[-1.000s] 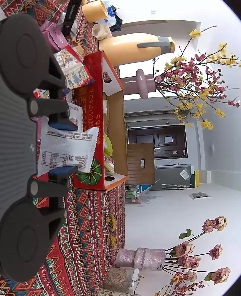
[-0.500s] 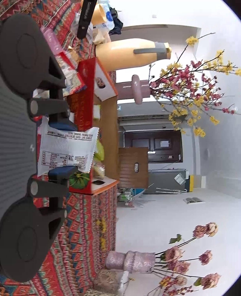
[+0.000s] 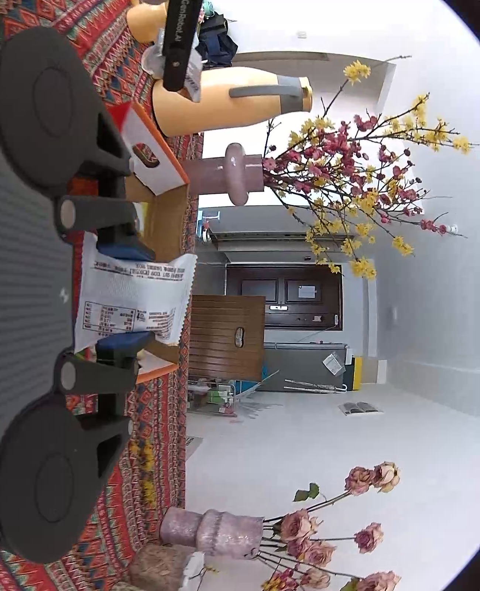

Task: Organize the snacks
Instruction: 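Carry both white packets into the cardboard box and open both tools, then move both tools back from the box to the snack pile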

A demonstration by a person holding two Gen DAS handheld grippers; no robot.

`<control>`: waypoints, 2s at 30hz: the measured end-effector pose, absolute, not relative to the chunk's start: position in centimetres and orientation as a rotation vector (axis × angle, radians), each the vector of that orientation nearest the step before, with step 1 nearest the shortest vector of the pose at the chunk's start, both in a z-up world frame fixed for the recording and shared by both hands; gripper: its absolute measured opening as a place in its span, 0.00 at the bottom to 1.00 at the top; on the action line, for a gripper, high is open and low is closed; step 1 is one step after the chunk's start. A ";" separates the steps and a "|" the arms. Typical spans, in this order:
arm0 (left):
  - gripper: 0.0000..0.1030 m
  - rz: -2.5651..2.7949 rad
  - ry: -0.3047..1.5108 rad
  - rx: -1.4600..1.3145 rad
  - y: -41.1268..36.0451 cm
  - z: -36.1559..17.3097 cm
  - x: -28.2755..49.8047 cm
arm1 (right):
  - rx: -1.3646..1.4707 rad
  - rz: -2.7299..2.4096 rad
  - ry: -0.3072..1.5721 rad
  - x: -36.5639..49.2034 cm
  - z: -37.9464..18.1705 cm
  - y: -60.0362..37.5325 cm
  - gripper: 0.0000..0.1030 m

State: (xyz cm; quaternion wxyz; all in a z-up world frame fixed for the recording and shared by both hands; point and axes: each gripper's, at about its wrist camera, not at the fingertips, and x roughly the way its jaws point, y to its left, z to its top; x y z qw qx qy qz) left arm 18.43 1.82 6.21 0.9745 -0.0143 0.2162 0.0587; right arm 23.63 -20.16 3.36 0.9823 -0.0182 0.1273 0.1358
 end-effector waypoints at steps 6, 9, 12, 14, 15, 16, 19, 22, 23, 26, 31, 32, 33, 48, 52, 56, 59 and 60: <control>0.41 0.150 0.418 -0.069 2.1 6.8 21.3 | -0.052 0.261 0.268 27.1 4.2 -19.0 0.37; 0.41 0.164 0.419 -0.069 2.3 6.7 22.8 | -0.054 0.255 0.279 28.9 4.1 -18.3 0.37; 0.41 0.180 0.423 -0.068 2.3 6.3 24.5 | -0.050 0.243 0.289 30.6 3.7 -17.8 0.37; 0.41 0.180 0.425 -0.071 2.4 5.9 25.4 | -0.038 0.233 0.293 31.5 3.3 -17.7 0.37; 0.41 0.178 0.424 -0.074 2.4 5.5 25.7 | -0.031 0.228 0.295 31.9 3.0 -17.7 0.37; 0.41 0.176 0.422 -0.078 2.4 5.1 25.9 | -0.025 0.224 0.297 32.2 2.7 -17.8 0.37; 0.41 0.164 0.435 -0.097 2.6 3.3 26.6 | -0.020 0.223 0.311 32.7 1.7 -18.0 0.37; 0.41 0.150 0.471 -0.085 2.6 2.2 27.5 | -0.015 0.226 0.318 32.9 1.2 -18.0 0.37; 0.41 0.145 0.476 -0.088 2.7 2.1 27.5 | -0.013 0.227 0.319 32.9 1.1 -18.0 0.37; 0.41 0.140 0.473 -0.095 2.9 1.9 27.4 | -0.013 0.227 0.335 33.3 0.6 -18.0 0.37; 0.41 0.136 0.453 -0.108 3.0 1.9 26.9 | -0.017 0.223 0.367 33.6 -0.1 -17.8 0.38; 0.42 0.141 0.447 -0.110 3.0 1.8 26.8 | -0.016 0.223 0.369 33.6 -0.2 -17.8 0.38; 0.47 0.141 0.444 -0.110 2.9 1.9 26.9 | -0.013 0.223 0.371 33.6 -0.3 -17.8 0.39; 1.00 0.172 0.365 -0.114 2.8 2.5 25.4 | 0.061 0.191 0.342 32.9 0.0 -19.0 1.00; 1.00 0.181 0.359 -0.114 2.8 2.8 25.1 | 0.057 0.193 0.334 32.7 0.0 -19.0 1.00; 1.00 0.185 0.328 -0.122 2.8 3.7 24.1 | 0.059 0.192 0.323 32.5 0.2 -19.1 1.00; 1.00 0.199 0.305 -0.113 2.5 4.4 23.2 | 0.061 0.195 0.311 32.3 0.5 -19.2 1.00; 1.00 0.200 0.302 -0.109 2.4 4.6 23.0 | 0.062 0.194 0.306 32.1 0.6 -19.3 1.00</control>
